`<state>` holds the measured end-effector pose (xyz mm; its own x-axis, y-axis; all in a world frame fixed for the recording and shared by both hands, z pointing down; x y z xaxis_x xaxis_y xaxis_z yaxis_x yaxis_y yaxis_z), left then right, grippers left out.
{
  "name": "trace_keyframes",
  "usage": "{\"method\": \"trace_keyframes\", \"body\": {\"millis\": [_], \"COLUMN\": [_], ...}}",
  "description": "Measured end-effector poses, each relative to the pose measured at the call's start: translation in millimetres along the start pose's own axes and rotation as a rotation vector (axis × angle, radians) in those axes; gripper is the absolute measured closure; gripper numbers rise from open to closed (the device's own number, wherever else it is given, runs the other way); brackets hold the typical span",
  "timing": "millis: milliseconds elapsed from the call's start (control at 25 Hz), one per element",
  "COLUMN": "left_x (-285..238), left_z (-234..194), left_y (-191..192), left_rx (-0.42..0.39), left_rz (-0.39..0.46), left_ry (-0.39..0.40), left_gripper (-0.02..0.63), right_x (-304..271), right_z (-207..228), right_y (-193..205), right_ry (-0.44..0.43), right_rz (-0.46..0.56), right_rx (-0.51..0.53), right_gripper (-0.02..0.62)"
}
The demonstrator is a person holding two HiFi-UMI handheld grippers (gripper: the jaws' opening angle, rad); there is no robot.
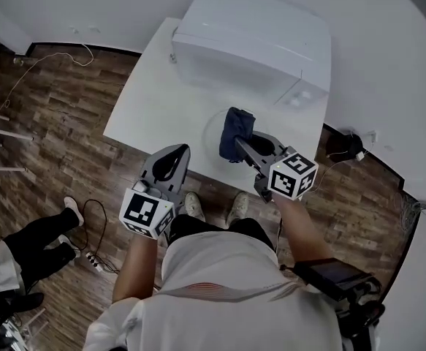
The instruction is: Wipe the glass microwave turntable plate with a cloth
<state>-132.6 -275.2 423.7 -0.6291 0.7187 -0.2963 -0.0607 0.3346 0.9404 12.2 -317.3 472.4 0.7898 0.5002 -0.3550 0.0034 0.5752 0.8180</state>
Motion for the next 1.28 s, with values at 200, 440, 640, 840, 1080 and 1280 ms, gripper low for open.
{"method": "trace_keyframes", "body": {"millis": [200, 440, 640, 840, 1080, 1280], "left_x": [7.8, 19.4, 24.3, 13.7, -2.3, -16.2], "left_z": [-3.2, -17.8, -26.3, -27.3, -21.9, -13.2], "left_y": [19.7, 38.8, 48.1, 51.8, 49.1, 48.2], "left_rx": [0.031, 0.059, 0.079, 0.084, 0.088, 0.094], "left_rz": [-0.029, -0.056, -0.078, -0.080, -0.082, -0.070], "left_ry": [-0.052, -0.099, -0.120, -0.111, -0.098, -0.065], "left_gripper": [0.595, 0.595, 0.595, 0.595, 0.595, 0.595], "right_x": [-55.6, -110.6, -136.6, -135.7, -114.5, -88.7], "right_z": [16.5, 32.8, 50.6, 79.9, 115.0, 144.6], "right_y": [31.8, 73.7, 95.1, 105.6, 109.2, 110.7], "right_ry": [-0.067, -0.068, -0.021, 0.028, 0.090, 0.136], "right_rz": [-0.110, -0.244, -0.322, -0.375, -0.401, -0.398], "right_rx": [-0.104, -0.164, -0.177, -0.220, -0.256, -0.316], "right_gripper": [0.534, 0.534, 0.534, 0.534, 0.534, 0.534]}}
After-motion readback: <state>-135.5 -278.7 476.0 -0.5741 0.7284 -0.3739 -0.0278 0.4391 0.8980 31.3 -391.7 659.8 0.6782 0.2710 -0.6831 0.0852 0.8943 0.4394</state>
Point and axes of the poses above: the fingertips, and each gripper's own axes: x backward along the fingers, z to its right, y out of its underside, the point moved 2 cm from there along x, backward along the fingers, and after that the axes turned 5 degrees about -z, right-handed, at the moved point
